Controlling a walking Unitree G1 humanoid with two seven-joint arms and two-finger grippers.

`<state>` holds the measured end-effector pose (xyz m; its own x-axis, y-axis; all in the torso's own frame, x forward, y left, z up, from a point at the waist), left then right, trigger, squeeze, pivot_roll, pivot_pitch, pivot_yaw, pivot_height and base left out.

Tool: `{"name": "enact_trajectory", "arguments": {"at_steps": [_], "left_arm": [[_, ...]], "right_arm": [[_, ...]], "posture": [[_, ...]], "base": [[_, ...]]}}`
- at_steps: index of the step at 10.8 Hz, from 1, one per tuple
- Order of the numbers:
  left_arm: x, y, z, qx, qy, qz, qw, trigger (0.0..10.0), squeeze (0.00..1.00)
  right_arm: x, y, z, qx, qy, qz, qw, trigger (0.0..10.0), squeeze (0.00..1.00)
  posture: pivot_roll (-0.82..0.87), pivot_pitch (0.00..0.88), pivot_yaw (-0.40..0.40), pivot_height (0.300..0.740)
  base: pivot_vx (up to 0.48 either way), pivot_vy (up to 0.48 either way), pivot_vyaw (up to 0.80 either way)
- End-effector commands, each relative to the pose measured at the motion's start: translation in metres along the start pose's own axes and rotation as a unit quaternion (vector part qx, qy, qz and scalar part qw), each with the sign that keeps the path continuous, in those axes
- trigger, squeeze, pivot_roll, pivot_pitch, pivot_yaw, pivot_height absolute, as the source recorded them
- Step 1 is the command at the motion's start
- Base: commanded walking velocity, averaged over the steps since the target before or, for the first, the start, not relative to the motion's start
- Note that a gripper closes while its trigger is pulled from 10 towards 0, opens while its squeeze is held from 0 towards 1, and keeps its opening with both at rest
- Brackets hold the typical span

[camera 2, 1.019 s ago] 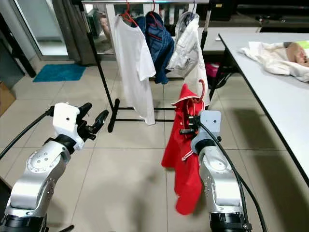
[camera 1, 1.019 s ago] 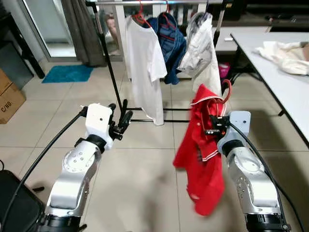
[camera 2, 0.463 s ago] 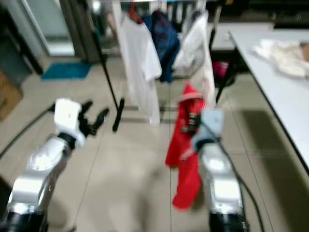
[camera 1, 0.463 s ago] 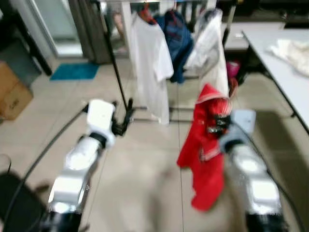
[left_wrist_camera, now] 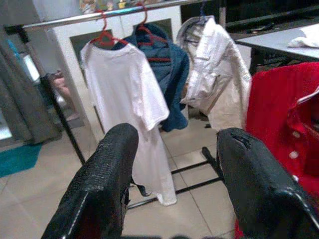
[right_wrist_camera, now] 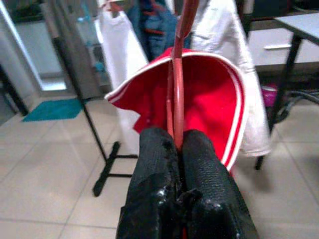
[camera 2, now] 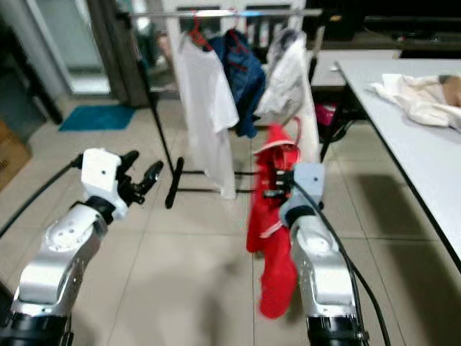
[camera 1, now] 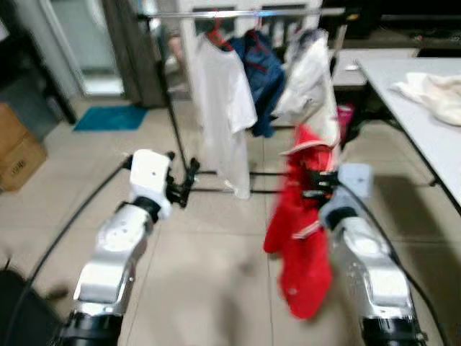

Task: Hang hanger

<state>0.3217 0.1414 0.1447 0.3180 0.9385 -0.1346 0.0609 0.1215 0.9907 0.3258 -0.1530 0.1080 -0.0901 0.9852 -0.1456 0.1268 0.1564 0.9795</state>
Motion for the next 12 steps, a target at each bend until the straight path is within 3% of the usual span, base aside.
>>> {"name": "enact_trajectory", "arguments": {"at_steps": [1,6,8,10,12], "left_arm": [[-0.005,0.0,0.0,0.001,-0.008,-0.001,1.0,10.0,0.0],[-0.004,0.0,0.003,0.003,-0.011,-0.004,1.0,10.0,0.0],[-0.003,0.0,0.002,0.003,-0.01,-0.003,1.0,10.0,0.0],[-0.001,-0.001,0.001,0.004,-0.008,-0.002,1.0,10.0,0.0],[-0.002,-0.001,0.001,0.005,-0.012,0.0,1.0,10.0,0.0]], "right_arm": [[-0.008,0.014,0.0,-0.026,-0.014,-0.005,1.0,10.0,0.0],[0.006,0.014,-0.001,-0.027,0.026,-0.019,0.999,10.0,0.0],[0.018,0.013,-0.002,-0.026,0.056,-0.017,0.998,10.0,0.0],[0.019,0.013,-0.002,-0.024,0.057,-0.021,0.998,10.0,0.0],[0.021,0.013,-0.001,-0.024,0.062,-0.011,0.998,10.0,0.0]], "posture": [[-0.04,0.0,0.07,0.74],[-0.05,0.0,0.085,0.74],[-0.04,0.0,0.081,0.74],[-0.04,0.0,0.079,0.74],[-0.04,0.0,0.079,0.74]], "base": [[0.356,0.0,0.0],[0.359,0.0,0.0],[0.386,0.0,0.8],[0.386,0.0,0.8],[0.386,0.0,0.0]]}}
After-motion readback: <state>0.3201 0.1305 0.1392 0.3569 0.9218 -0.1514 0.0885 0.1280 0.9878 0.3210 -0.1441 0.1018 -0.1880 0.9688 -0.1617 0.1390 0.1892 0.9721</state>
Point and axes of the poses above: a point about 5 cm out from each wrist's last joint towards the gripper, its own z axis pointing out of the wrist towards the gripper, its own y axis along the axis of the wrist's last joint, x = y × z, the point moved 4 cm from there along z, pointing out of the wrist towards the gripper, and after that the axes turned 13 degrees about -z, right-handed, at the moved point
